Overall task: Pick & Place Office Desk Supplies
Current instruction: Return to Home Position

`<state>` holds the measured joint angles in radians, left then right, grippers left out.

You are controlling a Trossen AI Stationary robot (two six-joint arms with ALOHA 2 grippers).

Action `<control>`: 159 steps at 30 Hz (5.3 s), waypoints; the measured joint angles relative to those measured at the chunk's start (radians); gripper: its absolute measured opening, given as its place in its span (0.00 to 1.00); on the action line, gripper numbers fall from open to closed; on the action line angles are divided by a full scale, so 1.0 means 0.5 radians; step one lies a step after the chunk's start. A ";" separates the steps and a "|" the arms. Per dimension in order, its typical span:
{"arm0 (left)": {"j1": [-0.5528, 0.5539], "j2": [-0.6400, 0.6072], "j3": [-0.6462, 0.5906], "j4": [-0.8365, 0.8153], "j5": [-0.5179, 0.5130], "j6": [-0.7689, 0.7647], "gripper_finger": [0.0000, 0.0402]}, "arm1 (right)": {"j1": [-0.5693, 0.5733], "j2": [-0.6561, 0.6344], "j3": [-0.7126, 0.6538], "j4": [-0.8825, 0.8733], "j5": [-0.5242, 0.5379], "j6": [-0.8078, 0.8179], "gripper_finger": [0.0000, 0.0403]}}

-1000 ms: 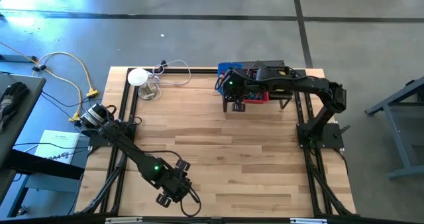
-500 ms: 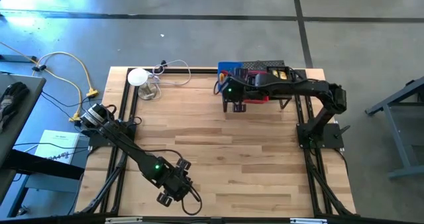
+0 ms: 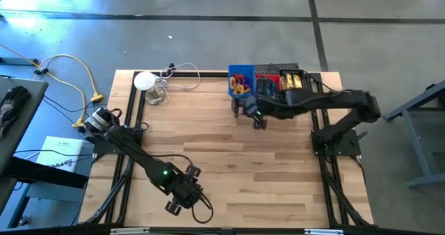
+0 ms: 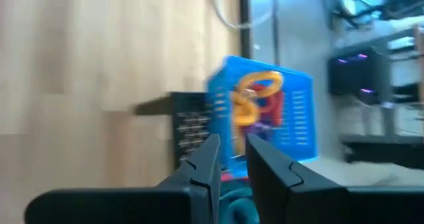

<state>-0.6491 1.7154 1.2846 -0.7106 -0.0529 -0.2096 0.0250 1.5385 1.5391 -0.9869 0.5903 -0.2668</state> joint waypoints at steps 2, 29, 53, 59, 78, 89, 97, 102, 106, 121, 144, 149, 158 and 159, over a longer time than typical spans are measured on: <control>-0.005 -0.037 0.000 -0.027 -0.050 0.006 0.49 | 0.089 -0.074 -0.001 -0.049 -0.098 0.158 0.15; 0.371 -1.100 -0.259 -0.778 -0.792 0.174 0.01 | 0.789 -1.784 -2.081 1.543 -0.445 0.964 0.00; 0.639 -2.886 -1.417 0.180 -0.892 -0.049 0.01 | 0.157 -2.378 -3.060 2.616 -0.982 0.795 0.00; 0.639 -2.964 -1.592 0.405 -0.896 -0.031 0.01 | 0.130 -2.378 -3.061 2.631 -0.977 0.788 0.00; 0.651 -2.951 -1.899 1.020 -0.898 -0.191 0.01 | 0.133 -2.812 -3.028 2.268 -1.149 0.685 0.00; 0.651 -2.973 -1.899 1.090 -0.892 -0.040 0.01 | 0.133 -3.064 -3.025 1.969 -1.104 0.609 0.00; 0.651 -3.157 -1.899 0.985 -0.867 0.021 0.01 | 0.133 -2.971 -3.021 1.967 -0.881 0.745 0.01; 0.651 -3.265 -1.949 0.863 -0.792 0.039 0.01 | 0.133 -2.946 -3.021 1.961 -0.885 0.743 0.01; 0.651 -3.322 -2.115 1.017 -0.579 0.127 0.01 | 0.133 -2.947 -3.021 1.960 -0.886 0.743 0.01; 0.654 -3.326 -2.421 1.169 -0.012 0.595 0.01 | 0.133 -2.946 -3.021 1.955 -0.887 0.743 0.01; 0.748 -3.321 -2.451 1.531 -0.116 0.512 0.01 | 0.133 -2.946 -3.023 1.954 -0.887 0.742 0.01; 0.748 -3.321 -2.450 1.589 -0.116 0.509 0.01 | 0.133 -2.946 -3.023 1.954 -0.887 0.742 0.01; 0.748 -3.321 -2.447 1.593 -0.114 0.509 0.01 | 0.133 -2.946 -3.024 1.954 -0.887 0.742 0.00; 0.748 -3.321 -2.447 1.593 -0.114 0.510 0.01 | 0.133 -2.946 -3.024 1.954 -0.887 0.742 0.00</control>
<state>-0.2749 0.0551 0.0612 0.0860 -0.1101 0.0452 0.0917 0.0654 0.0273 -0.0097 0.1467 0.1043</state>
